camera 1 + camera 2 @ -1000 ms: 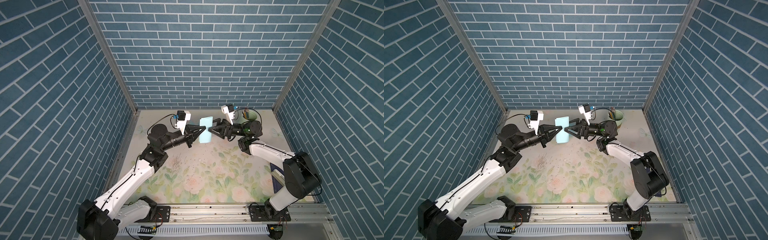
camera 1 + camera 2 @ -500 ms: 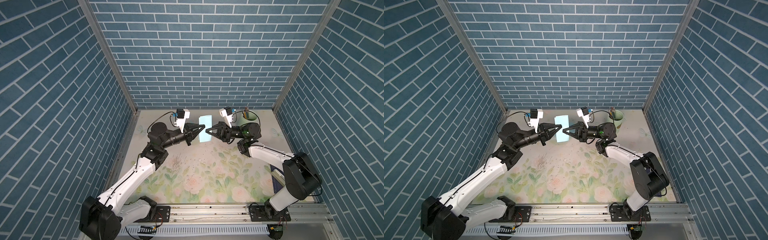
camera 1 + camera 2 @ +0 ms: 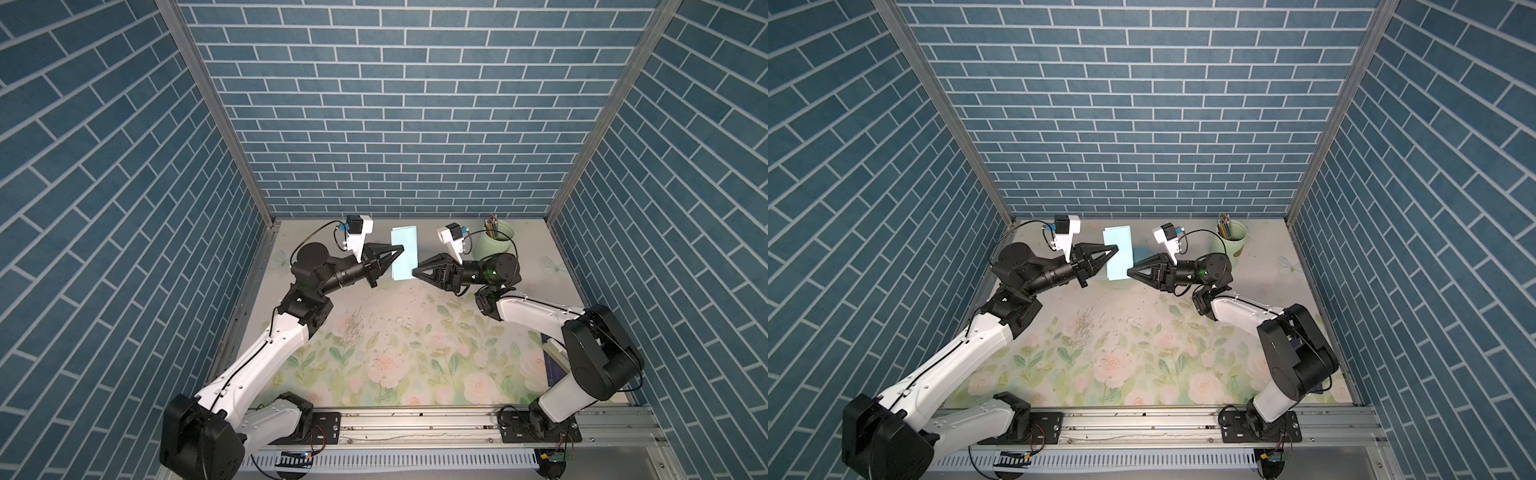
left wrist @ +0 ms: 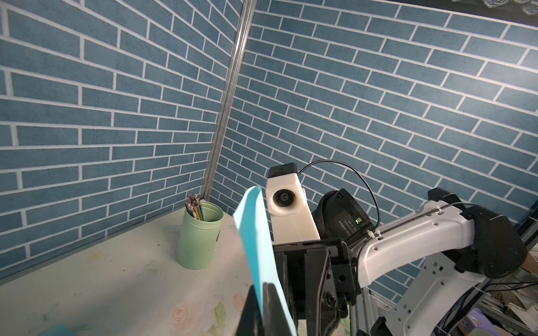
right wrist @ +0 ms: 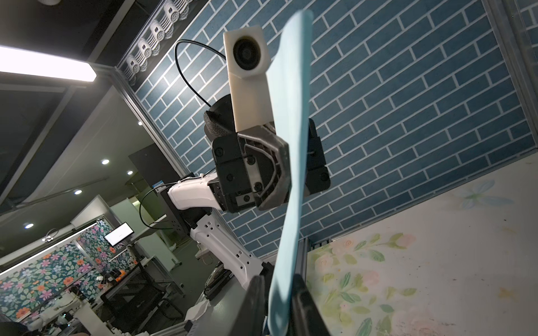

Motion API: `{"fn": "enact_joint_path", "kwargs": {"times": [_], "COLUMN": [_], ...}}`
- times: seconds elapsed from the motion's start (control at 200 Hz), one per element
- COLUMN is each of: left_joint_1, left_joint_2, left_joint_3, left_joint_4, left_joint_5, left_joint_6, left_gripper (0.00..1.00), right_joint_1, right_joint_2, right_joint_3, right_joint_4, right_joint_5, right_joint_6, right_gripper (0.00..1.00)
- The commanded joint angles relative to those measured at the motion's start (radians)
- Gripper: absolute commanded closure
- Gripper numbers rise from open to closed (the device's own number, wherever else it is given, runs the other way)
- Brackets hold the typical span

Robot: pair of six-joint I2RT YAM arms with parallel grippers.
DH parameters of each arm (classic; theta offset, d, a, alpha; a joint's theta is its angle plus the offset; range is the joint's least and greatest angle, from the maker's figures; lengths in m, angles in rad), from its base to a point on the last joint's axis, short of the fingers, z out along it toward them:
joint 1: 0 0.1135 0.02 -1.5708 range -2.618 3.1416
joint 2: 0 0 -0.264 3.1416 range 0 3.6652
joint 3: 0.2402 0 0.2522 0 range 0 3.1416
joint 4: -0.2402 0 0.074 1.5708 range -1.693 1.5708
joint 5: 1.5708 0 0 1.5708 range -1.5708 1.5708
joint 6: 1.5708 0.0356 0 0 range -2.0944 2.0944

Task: Fold the square paper along the opposite sides
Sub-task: Fold the paper.

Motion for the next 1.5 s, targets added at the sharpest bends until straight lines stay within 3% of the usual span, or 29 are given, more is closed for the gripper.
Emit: {"fn": "enact_joint_path", "kwargs": {"times": [0.0, 0.51, 0.615, 0.655, 0.72, 0.84, 0.96, 1.19, 1.255, 1.305, 1.39, 1.495], "left_joint_1": [0.012, 0.019, 0.019, 0.016, 0.016, 0.014, 0.014, 0.013, 0.013, 0.013, 0.012, 0.007], "left_joint_2": [-0.01, -0.002, -0.002, -0.004, -0.008, -0.014, -0.018, -0.023, -0.016, -0.009, 0.036, 0.16], "left_joint_3": [-0.012, -0.024, -0.04, -0.049, -0.064, -0.082, -0.093, -0.101, -0.087, -0.07, -0.037, -0.014], "left_joint_4": [0.021, 0.049, 0.083, 0.095, 0.108, 0.108, 0.103, 0.063, 0.005, -0.075, -0.266, -0.419], "left_joint_5": [0.01, 0.069, 0.107, 0.115, 0.126, 0.134, 0.14, 0.142, 0.14, 0.133, 0.092, 0.026], "left_joint_6": [-0.001, -0.028, -0.063, -0.072, -0.082, -0.083, -0.079, -0.057, -0.03, 0.005, 0.082, 0.087], "left_gripper": [1.0, 1.0, 1.0, 1.0, 1.0, 1.0, 1.0, 1.0, 1.0, 1.0, 1.0, 1.0], "right_joint_1": [0.006, 0.006, 0.006, 0.006, 0.003, -0.003, -0.014, -0.029, -0.045, -0.068, -0.106, -0.099], "right_joint_2": [-0.021, -0.029, -0.023, -0.018, -0.003, 0.021, 0.041, 0.073, 0.066, 0.049, -0.039, -0.22], "right_joint_3": [-0.017, -0.038, -0.006, 0.013, 0.05, 0.116, 0.162, 0.195, 0.171, 0.129, 0.014, -0.099], "right_joint_4": [0.067, 0.082, 0.078, 0.075, 0.068, 0.055, 0.045, 0.036, 0.027, 0.024, -0.116, -0.64], "right_joint_5": [-0.013, -0.001, 0.01, 0.014, 0.017, 0.023, 0.036, 0.04, 0.042, 0.043, 0.071, 0.249], "right_joint_6": [0.014, 0.024, 0.023, 0.022, 0.024, 0.028, 0.03, 0.054, 0.052, 0.046, -0.088, -0.539], "right_gripper": [0.98, 1.0, 0.65, 0.58, 0.55, 0.56, 0.63, 0.98, 0.98, 0.92, 0.75, 0.63]}}
